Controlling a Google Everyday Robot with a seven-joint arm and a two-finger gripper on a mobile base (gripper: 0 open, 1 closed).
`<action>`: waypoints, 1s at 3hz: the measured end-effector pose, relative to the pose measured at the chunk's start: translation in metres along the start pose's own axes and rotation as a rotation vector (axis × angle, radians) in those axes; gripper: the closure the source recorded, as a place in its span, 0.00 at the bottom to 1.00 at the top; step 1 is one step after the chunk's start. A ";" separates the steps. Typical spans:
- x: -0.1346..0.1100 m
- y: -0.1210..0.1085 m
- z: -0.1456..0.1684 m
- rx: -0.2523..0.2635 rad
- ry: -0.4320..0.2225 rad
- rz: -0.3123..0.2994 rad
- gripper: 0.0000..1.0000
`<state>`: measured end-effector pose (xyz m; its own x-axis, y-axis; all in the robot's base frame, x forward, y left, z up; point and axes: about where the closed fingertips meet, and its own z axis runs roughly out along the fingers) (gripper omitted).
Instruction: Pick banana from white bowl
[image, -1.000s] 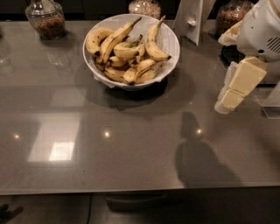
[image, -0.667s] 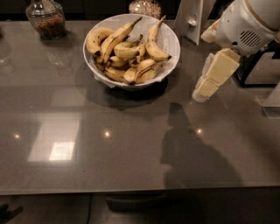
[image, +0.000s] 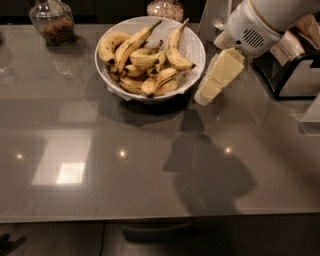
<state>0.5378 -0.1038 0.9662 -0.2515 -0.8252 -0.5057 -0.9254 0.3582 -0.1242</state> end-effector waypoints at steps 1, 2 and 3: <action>-0.016 -0.003 0.005 0.009 -0.089 -0.013 0.00; -0.048 -0.014 0.015 0.019 -0.280 -0.022 0.00; -0.090 -0.030 0.027 0.008 -0.457 0.004 0.00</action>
Offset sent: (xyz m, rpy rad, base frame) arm 0.0620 0.0711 0.0363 0.5052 -0.2541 0.0622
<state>0.5958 -0.0289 0.9926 -0.1025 -0.5472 -0.8307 -0.9220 0.3657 -0.1271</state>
